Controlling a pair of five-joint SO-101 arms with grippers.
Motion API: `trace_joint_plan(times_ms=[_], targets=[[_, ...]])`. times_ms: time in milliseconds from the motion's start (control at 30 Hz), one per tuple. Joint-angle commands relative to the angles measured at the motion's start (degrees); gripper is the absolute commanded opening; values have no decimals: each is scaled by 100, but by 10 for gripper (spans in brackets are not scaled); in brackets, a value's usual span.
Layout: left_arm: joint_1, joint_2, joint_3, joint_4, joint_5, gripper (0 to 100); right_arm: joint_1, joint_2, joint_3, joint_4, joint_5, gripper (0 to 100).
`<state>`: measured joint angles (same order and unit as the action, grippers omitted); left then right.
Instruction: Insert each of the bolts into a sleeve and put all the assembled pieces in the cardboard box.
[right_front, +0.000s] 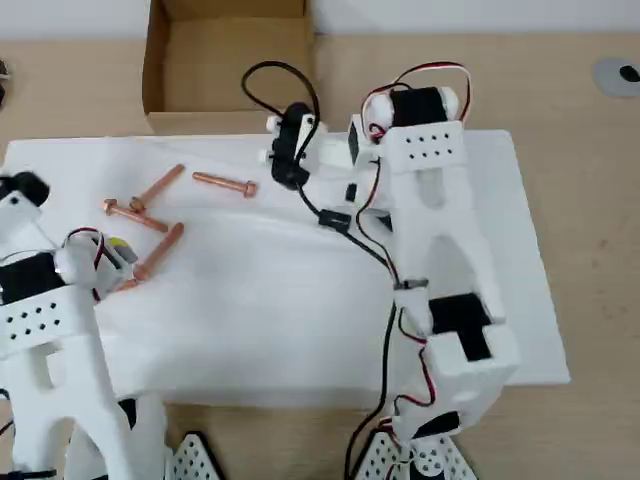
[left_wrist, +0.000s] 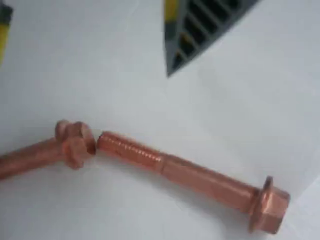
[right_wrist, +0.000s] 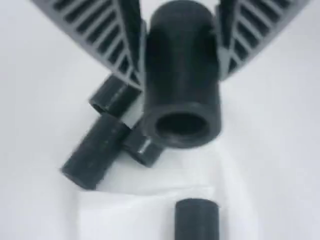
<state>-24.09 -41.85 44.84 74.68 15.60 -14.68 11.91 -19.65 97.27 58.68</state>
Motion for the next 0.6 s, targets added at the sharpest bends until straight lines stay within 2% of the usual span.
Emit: trace_joint_plan(times_ms=[0,100,167,400,567], targets=[[-211,-57,501,-914,826,233,-189,-646,92,35,-114,12],[-378,-48,1319,-1987,1240,236,-321,-963,400,35,-105,12],[-448,-48,1679,-2400,1275,236,-347,-1147,629,9,-105,12],[-651,-48,1705,-2479,1820,236,-347,-1376,963,26,-105,12],[-1363,-48,2048,-3429,2462,236,-347,-1385,963,97,-105,12]])
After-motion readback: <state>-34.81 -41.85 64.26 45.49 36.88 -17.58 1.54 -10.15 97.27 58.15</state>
